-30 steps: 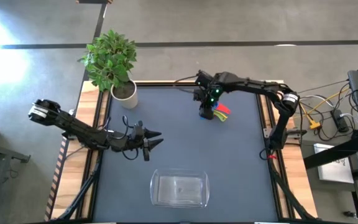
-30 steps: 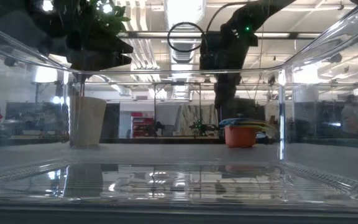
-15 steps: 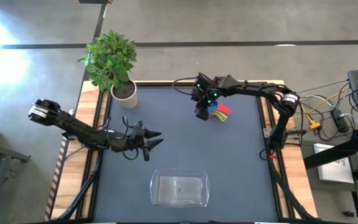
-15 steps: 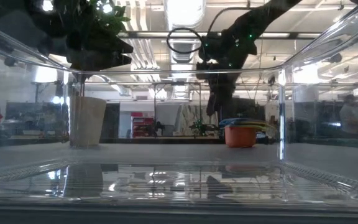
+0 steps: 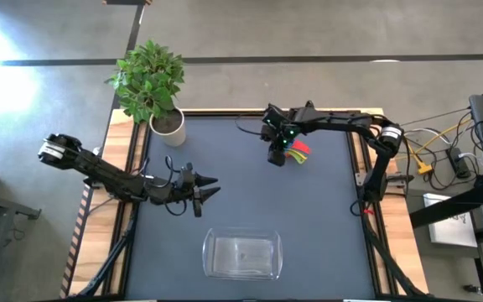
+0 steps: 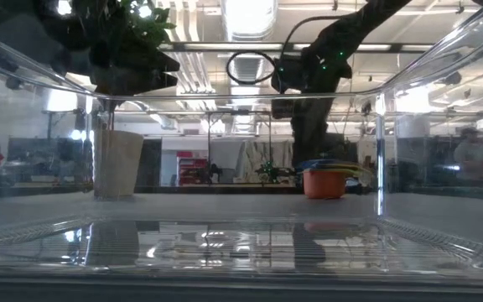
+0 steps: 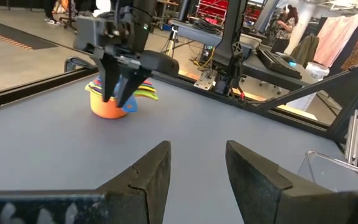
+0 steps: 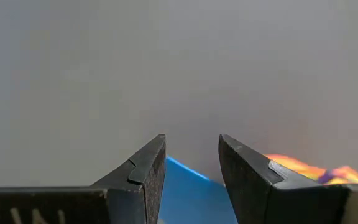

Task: Nest measuring cups in basket
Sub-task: Stack the blue measuring cup on top of the red measuring cup

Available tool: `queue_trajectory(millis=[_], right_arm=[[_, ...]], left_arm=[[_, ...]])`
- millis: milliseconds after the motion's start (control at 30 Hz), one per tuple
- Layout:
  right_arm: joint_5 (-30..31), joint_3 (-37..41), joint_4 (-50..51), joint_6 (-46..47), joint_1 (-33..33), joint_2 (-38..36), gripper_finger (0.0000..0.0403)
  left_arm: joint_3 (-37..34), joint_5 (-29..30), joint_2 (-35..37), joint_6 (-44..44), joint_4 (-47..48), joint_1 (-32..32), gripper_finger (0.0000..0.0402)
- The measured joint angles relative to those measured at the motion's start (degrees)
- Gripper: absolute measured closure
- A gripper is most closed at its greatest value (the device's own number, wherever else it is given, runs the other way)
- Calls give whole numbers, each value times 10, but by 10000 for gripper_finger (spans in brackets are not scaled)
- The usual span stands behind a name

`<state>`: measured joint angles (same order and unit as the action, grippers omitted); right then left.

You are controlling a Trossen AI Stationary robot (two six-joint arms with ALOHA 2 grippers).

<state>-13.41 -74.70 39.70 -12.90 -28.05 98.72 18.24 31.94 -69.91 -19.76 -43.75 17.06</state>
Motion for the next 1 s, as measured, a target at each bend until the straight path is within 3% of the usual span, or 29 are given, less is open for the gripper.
queue_trajectory(millis=[333,567,667,800,1000], right_arm=[[0,0,125,2,1,-7,267],[8,0,173,10,1,-52,267],[41,0,182,17,1,-90,267],[134,1,178,61,1,-142,266],[126,17,184,66,1,-175,240]], left_arm=[[0,0,0,0,0,0,264],[0,0,0,0,-3,0,264],[0,0,0,0,-3,0,264],[0,0,0,1,-3,0,264],[0,0,0,9,-7,0,264]])
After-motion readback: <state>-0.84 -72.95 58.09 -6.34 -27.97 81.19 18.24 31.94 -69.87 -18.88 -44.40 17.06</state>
